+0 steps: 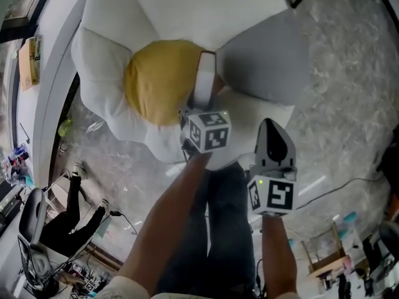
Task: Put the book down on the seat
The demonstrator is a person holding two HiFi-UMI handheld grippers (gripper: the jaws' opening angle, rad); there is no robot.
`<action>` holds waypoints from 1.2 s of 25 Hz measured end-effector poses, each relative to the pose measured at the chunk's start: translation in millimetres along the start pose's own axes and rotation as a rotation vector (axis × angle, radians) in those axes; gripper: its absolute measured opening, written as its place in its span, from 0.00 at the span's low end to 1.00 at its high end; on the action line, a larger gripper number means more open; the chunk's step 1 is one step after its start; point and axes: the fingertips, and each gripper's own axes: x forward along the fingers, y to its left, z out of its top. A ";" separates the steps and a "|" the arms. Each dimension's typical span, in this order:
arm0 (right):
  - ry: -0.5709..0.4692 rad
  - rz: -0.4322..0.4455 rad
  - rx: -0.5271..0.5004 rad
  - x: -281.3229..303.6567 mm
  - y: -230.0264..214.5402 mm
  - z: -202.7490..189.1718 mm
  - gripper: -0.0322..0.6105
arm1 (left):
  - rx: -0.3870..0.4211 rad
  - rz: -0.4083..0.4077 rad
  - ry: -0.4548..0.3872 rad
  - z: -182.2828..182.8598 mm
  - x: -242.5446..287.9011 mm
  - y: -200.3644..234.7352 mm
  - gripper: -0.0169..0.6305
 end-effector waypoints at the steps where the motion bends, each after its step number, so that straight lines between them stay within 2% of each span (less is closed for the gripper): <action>1: 0.005 0.000 0.003 1.6 -2.2 -2.4 0.06 | 0.010 -0.001 0.008 0.0 2.2 -2.3 0.37; 4: 0.010 -0.002 0.004 7.4 -7.6 -5.8 0.06 | 0.028 -0.029 0.024 2.2 6.1 -11.2 0.37; 9: 0.013 -0.012 0.012 9.9 -11.4 -7.7 0.06 | 0.031 -0.135 0.043 4.9 5.2 -27.0 0.43; 15: 0.010 -0.024 0.003 5.9 -14.1 -6.2 0.06 | -0.056 -0.278 0.037 10.8 -2.0 -49.1 0.55; 21: 0.008 -0.031 0.002 -1.7 -17.6 -13.4 0.06 | -0.047 -0.352 -0.002 7.7 -13.7 -64.3 0.59; 30: 0.010 -0.041 0.008 -12.6 -19.0 -17.4 0.06 | -0.021 -0.406 -0.026 3.8 -33.3 -74.7 0.60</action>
